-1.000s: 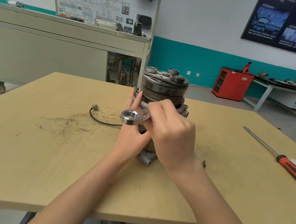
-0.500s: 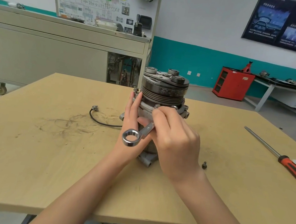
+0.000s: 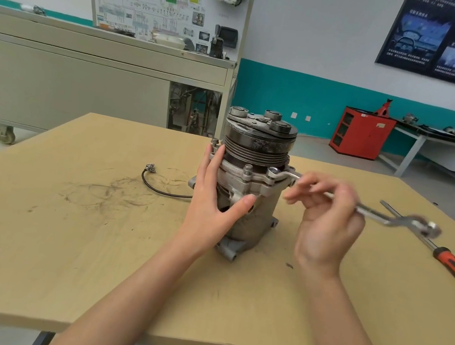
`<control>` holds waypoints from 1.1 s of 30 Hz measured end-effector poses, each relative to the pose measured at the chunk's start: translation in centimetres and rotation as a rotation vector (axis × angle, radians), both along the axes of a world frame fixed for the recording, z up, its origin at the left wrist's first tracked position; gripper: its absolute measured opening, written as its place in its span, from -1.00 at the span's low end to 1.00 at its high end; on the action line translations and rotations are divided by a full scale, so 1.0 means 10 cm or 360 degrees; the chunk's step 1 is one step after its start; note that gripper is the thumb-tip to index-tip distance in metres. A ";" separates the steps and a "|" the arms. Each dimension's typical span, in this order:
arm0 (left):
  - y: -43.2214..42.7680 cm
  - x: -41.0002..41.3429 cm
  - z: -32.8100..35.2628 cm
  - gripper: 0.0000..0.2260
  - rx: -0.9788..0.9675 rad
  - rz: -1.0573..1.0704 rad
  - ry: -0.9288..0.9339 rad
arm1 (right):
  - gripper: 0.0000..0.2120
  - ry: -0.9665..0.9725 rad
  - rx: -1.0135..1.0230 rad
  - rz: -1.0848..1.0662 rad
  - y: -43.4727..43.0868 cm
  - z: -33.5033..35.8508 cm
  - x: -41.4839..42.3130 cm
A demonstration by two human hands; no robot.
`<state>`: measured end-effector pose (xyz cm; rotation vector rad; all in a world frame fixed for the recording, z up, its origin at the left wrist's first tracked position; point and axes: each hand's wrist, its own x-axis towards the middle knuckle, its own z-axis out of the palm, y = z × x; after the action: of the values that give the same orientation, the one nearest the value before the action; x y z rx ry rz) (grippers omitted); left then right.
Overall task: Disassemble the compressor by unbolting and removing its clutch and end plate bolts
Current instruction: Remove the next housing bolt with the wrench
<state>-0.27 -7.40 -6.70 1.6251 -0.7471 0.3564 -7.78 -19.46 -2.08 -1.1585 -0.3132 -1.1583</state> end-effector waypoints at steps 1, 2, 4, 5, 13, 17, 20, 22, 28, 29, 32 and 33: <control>0.00 0.00 0.01 -0.25 0.0007 0.0000 0.0009 | -0.60 0.0069 0.0163 0.0181 -0.11 0.05 0.03; 0.00 -0.01 0.01 -0.25 0.0011 -0.0002 0.0018 | -0.58 0.0162 0.0258 0.0334 -0.21 0.11 0.08; 0.01 -0.01 0.01 -0.23 0.0011 -0.0003 0.0026 | -0.51 0.0370 0.0375 0.0620 -0.39 0.23 0.23; 0.01 -0.02 0.01 -0.22 0.0013 -0.0005 0.0027 | -0.48 0.0468 0.0435 0.0754 -0.46 0.27 0.32; 0.04 -0.01 0.01 -0.23 0.0038 -0.0040 0.0036 | -0.42 0.0763 0.0298 0.0951 -0.62 0.42 0.44; 0.07 0.01 0.00 -0.21 0.0088 -0.0028 0.0005 | -0.44 0.0752 0.0042 0.0637 -0.61 0.62 0.06; 0.17 0.09 -0.02 -0.13 0.0164 0.0009 -0.0040 | -0.62 0.0853 -0.0305 0.0288 -0.47 0.72 -0.19; 0.26 0.15 -0.03 -0.09 0.0213 0.0054 0.0013 | -0.70 0.0774 -0.0580 -0.0080 -0.28 0.71 -0.27; 0.24 0.16 -0.05 0.00 0.0296 0.0048 0.0066 | -0.74 0.0311 -0.1781 -0.1140 0.07 0.51 -0.27; 0.23 0.16 -0.05 0.00 0.0285 0.0044 0.0070 | -0.78 0.0343 -0.1878 -0.1228 0.11 0.47 -0.28; 0.23 0.16 -0.04 -0.05 0.0228 0.0000 0.0094 | -0.80 0.0388 -0.2078 -0.1466 0.21 0.37 -0.30; 0.23 0.16 -0.04 -0.06 0.0197 -0.0027 0.0092 | -0.81 0.0390 -0.2114 -0.1513 0.24 0.35 -0.30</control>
<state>1.37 -5.15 -7.11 1.7368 -0.7506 0.2541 -10.81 -17.10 1.41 -2.7962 -0.3483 -1.6066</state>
